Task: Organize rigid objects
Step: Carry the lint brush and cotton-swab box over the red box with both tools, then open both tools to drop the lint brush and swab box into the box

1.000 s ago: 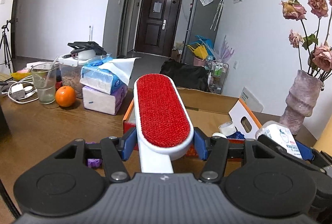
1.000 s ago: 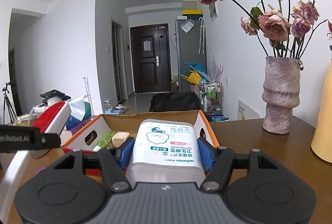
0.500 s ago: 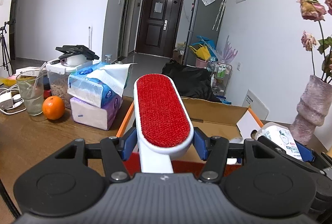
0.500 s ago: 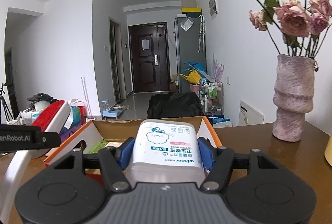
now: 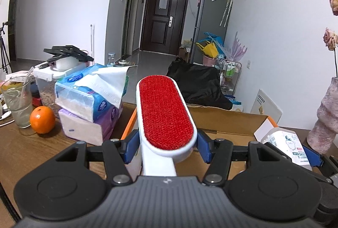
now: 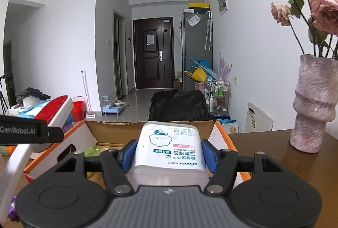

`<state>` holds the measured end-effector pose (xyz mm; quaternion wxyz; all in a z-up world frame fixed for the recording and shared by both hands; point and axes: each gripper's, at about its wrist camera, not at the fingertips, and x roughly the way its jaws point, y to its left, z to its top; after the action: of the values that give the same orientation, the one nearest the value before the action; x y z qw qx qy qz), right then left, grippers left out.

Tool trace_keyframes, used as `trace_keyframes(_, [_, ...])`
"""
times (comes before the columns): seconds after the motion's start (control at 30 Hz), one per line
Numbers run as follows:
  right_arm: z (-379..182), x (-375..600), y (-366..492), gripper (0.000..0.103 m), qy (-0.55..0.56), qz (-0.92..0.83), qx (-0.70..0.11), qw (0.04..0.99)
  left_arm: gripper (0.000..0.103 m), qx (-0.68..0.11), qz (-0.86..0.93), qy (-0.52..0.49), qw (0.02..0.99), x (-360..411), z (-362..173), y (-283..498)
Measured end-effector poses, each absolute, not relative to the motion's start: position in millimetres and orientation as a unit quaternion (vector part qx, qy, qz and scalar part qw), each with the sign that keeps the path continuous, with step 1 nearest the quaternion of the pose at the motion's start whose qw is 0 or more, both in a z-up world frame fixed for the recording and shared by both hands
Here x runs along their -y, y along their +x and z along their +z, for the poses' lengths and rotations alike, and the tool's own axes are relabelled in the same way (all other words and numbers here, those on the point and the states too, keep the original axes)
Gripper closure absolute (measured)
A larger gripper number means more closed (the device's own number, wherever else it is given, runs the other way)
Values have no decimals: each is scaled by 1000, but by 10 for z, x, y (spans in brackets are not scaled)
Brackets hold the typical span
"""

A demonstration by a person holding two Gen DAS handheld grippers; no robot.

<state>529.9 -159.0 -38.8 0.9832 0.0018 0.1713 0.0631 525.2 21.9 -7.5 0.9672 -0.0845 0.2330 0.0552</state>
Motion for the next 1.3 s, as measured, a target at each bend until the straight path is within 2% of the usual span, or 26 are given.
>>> trace_keyframes(0.53, [-505, 1559, 5869, 39, -2, 48, -197, 979, 44, -248, 41, -48, 967, -130, -269, 5842])
trace_keyframes(1.0, [-572, 1565, 5973, 38, -6, 55, -230, 972, 43, -270, 27, -36, 962, -129, -396, 6006])
trace_keyframes(1.03, [-578, 1577, 5982, 38, -5, 58, -235, 970, 35, -271, 26, -40, 962, -144, -381, 5993])
trace_keyframes(1.07, [-579, 1582, 5982, 34, -6, 57, -240, 969, 20, -263, 25, -42, 964, -163, -351, 5959])
trace_keyframes(1.1, [-575, 1595, 5978, 23, -6, 56, -245, 968, 13, -251, 28, -41, 967, -185, -314, 5909])
trace_keyframes(1.13, [-567, 1615, 5960, 17, -5, 56, -245, 968, 0, -239, 33, -39, 970, -205, -274, 5853])
trace_keyframes(1.17, [-555, 1631, 5933, 5, -4, 56, -241, 969, 0, -227, 38, -38, 972, -216, -237, 5800])
trace_keyframes(1.2, [-542, 1649, 5903, 0, -3, 53, -235, 971, 0, -221, 38, -36, 974, -229, -207, 5755])
trace_keyframes(1.3, [-518, 1726, 5855, 0, 3, 50, -226, 973, 0, -216, 39, -32, 975, -255, -164, 5688])
